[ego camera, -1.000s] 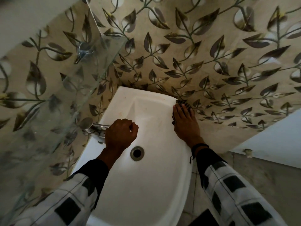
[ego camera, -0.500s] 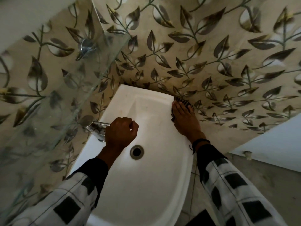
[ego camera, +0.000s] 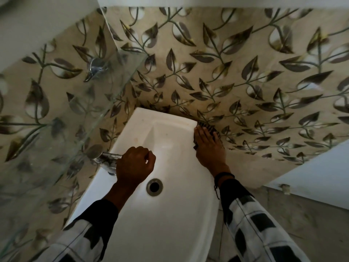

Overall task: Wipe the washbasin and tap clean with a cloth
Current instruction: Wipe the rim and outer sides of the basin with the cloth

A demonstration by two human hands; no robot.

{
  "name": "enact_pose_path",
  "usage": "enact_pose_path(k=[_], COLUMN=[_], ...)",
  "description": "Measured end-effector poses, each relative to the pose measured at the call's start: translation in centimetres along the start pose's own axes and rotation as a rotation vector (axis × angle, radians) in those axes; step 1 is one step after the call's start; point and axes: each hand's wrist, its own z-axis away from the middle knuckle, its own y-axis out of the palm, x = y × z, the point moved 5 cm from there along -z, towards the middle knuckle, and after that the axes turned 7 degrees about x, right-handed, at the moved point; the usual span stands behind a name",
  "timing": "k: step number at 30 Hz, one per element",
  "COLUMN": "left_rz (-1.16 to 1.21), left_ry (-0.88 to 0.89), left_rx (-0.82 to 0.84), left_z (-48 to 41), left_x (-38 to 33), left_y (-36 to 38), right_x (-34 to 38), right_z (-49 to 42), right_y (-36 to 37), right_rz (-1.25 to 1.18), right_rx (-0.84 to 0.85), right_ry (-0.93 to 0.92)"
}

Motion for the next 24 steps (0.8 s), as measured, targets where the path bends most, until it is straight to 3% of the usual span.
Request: enact_pose_path(k=[7,13,20,24], left_rz=[0.031,0.02,-0.017,-0.009], left_ry=[-0.011,0.006,0.01,0.022], left_rx=[-0.016,-0.019,-0.018,0.051], left_z=[-0.2,-0.5,-0.4,-0.5], left_x=[-0.1,-0.2,-0.5,-0.3], left_y=[-0.1,-0.3,-0.3,0.1], right_x=[-0.1,-0.2,-0.4,-0.4], right_z=[-1.3,-1.8,-2.2,-2.2], right_y=[-0.8,-0.5,-0.5,-0.6], right_rz=[0.037,0.049,0.06,0.093], right_rx=[0.08,-0.001,0.082,0.085], right_ry=[-0.077,-0.06,-0.074,-0.08])
